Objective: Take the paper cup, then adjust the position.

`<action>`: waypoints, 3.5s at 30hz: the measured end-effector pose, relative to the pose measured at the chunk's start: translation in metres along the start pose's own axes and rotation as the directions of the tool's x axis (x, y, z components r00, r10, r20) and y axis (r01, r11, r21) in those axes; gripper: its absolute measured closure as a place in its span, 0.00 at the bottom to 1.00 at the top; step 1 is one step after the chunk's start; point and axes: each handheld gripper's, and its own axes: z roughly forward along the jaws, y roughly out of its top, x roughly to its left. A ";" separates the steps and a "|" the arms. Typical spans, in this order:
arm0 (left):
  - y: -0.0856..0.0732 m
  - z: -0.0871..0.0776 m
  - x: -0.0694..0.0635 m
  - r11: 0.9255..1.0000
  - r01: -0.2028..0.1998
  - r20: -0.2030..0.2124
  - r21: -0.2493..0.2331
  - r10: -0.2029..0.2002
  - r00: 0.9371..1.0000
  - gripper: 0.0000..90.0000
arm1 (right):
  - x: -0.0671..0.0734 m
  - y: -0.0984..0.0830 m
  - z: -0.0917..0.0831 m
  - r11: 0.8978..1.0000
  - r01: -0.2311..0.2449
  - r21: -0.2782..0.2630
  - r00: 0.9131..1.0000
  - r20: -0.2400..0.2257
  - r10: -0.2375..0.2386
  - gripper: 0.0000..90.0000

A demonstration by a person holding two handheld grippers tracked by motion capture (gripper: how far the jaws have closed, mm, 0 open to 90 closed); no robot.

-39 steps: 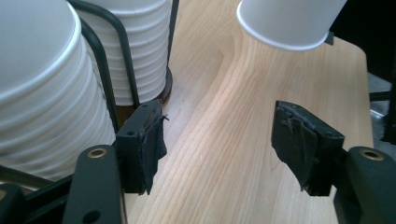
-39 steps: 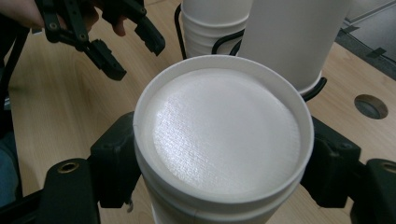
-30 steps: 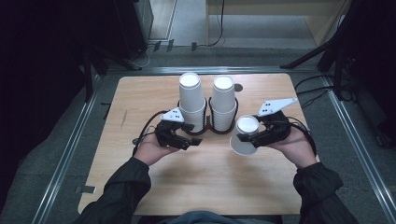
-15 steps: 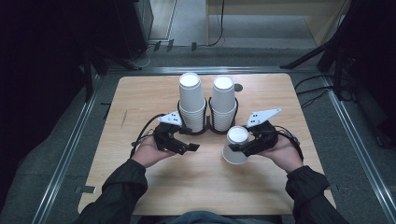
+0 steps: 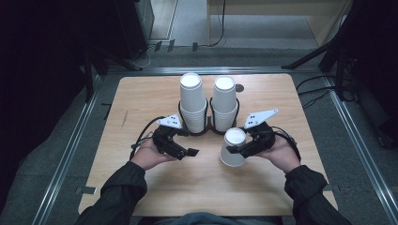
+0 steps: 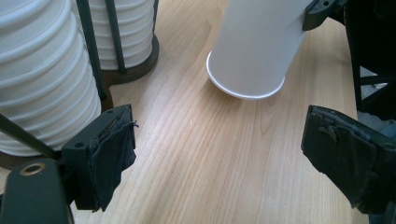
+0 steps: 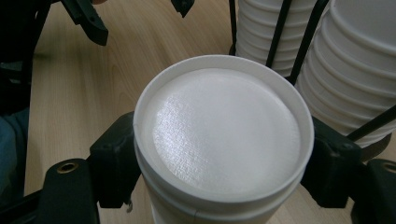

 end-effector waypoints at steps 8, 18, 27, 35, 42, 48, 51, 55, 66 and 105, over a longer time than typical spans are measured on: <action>-0.001 0.003 -0.002 1.000 -0.004 -0.013 -0.002 0.004 1.000 0.03 | 0.000 0.004 0.002 1.000 0.001 -0.016 1.000 -0.010 -0.001 0.27; 0.003 0.018 -0.009 1.000 -0.020 0.027 -0.002 0.020 0.999 0.02 | 0.002 0.012 0.003 0.999 0.016 -0.042 1.000 -0.025 -0.017 0.27; 0.008 0.032 -0.015 0.999 -0.039 0.059 0.011 0.038 0.998 0.02 | 0.011 0.021 0.010 0.998 0.040 -0.050 0.998 -0.053 -0.043 0.27; 0.010 0.044 -0.019 0.999 -0.049 0.090 0.022 0.047 0.995 0.02 | 0.017 0.027 0.015 0.996 0.059 -0.065 0.994 -0.093 -0.065 0.27; 0.012 0.053 -0.020 0.998 -0.060 0.129 0.014 0.058 0.990 0.01 | 0.026 0.033 0.012 0.993 0.063 -0.098 0.991 -0.108 -0.074 0.27; 0.014 0.061 -0.026 0.996 -0.090 0.154 0.016 0.086 0.984 0.01 | 0.027 0.033 0.011 0.992 0.059 -0.114 0.991 -0.112 -0.072 0.27; 0.015 0.063 -0.028 0.995 -0.098 0.159 0.015 0.094 0.983 0.01 | 0.028 0.034 0.009 0.990 0.048 -0.133 0.990 -0.125 -0.064 0.27; 0.016 0.060 -0.029 0.994 -0.105 0.145 -0.015 0.106 0.984 0.07 | 0.026 0.034 0.006 0.983 0.026 -0.182 0.987 -0.151 -0.054 0.27; 0.021 0.052 -0.025 0.992 -0.124 0.160 -0.003 0.123 0.980 0.15 | 0.020 0.031 0.003 0.978 -0.025 -0.209 0.986 -0.169 -0.011 0.26; 0.023 0.003 0.003 0.955 -0.142 -0.049 0.260 0.160 0.986 0.16 | 0.007 0.003 0.009 0.999 0.032 -0.021 0.996 -0.078 -0.034 0.18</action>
